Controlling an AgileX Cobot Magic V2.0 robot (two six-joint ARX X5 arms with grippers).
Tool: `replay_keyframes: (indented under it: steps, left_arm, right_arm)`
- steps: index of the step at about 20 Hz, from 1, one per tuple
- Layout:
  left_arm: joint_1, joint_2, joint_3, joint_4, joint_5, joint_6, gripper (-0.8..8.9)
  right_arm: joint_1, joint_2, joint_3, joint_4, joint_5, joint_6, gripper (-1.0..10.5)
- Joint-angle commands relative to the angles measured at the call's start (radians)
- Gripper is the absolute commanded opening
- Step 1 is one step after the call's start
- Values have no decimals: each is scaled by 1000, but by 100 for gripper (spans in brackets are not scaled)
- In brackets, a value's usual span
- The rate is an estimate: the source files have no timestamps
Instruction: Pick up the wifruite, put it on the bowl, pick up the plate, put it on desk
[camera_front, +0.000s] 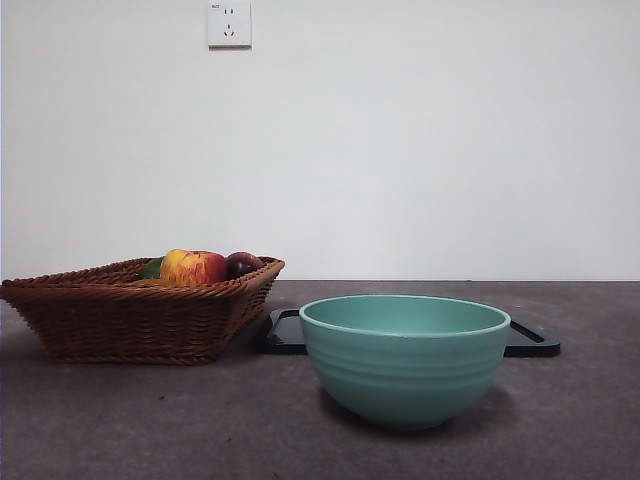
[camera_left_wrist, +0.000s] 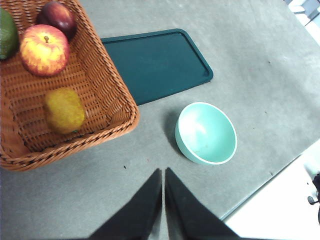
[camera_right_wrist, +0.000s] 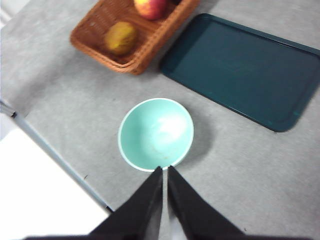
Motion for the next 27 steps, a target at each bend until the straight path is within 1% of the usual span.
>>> replay_keyframes:
  steps: [1,2,3,4,5,6,7,8,17,19,24,27]
  left_arm:
    - [-3,6,22,8,2,22,41]
    - [-3,6,22,8,2,22,84]
    - [-3,6,22,8,2,22,165]
    - [-3,6,22,8,2,22,243]
    - [-3,6,22,8,2,21,344]
    - [-3,6,22,9,2,21,411]
    - [-3,6,22,9,2,18,460]
    - [-3,6,22,9,2,18,477]
    - [-3,45,22,13,0,10,472]
    - [-4,69,22,35,-13,-10,470]
    - [-50,179,31,152,-86,-42,469]
    - [-103,293,66,191,-182,-43,469]
  right_arm:
    - [10,7,21,6,-3,-14,6]
    - [10,7,21,6,-3,-14,10]
    - [10,7,21,6,-3,-10,56]
    - [10,7,21,6,-2,-5,139]
    - [10,7,21,6,0,2,267]
    - [10,7,21,6,0,5,363]
    - [10,7,21,6,0,5,427]
    - [10,7,21,6,0,5,434]
    - [10,7,21,6,0,5,433]
    - [10,7,21,6,0,5,433]
    - [10,7,21,6,0,5,433]
    - [10,7,21,6,0,5,433]
